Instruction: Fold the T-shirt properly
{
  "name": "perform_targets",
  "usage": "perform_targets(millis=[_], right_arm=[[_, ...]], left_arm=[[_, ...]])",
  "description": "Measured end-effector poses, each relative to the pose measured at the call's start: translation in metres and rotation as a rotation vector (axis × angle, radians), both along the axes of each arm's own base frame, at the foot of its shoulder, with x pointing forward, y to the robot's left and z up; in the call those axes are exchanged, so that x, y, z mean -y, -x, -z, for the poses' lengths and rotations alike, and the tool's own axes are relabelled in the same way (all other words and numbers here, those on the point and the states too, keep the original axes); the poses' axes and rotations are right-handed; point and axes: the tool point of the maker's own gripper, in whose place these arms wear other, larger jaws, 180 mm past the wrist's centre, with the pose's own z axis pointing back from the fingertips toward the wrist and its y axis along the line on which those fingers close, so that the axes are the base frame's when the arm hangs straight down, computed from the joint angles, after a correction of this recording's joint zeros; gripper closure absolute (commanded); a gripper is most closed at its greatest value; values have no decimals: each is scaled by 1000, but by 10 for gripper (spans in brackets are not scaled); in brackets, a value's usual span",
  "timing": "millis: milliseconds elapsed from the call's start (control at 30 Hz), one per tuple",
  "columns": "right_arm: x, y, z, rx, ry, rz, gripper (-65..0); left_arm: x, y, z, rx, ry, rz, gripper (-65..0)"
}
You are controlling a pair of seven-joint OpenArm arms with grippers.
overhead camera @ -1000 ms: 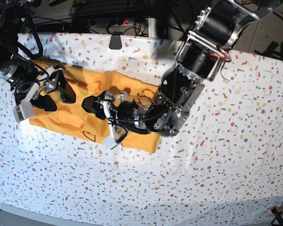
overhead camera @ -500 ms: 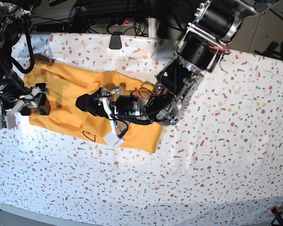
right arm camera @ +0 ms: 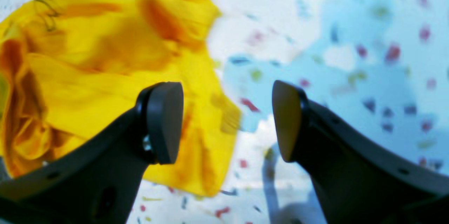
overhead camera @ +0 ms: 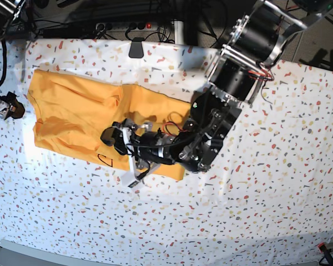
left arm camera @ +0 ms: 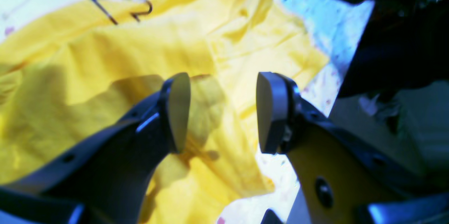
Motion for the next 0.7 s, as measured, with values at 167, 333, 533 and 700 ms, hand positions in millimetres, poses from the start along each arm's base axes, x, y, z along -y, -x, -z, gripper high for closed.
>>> perform_targets(millis=[167, 333, 533, 700], right_arm=[[1, 9, 21, -35, -126, 46, -440], [-5, -4, 35, 13, -198, 86, -440], [-8, -16, 41, 24, -279, 119, -440], [-23, -17, 51, -15, -312, 74, -440]], left_arm=[[0, 0, 0, 0, 1, -2, -296], [0, 0, -1, -2, 3, -2, -296], [-10, -1, 15, 9, -107, -1, -296], [-39, -16, 45, 47, -316, -83, -296]])
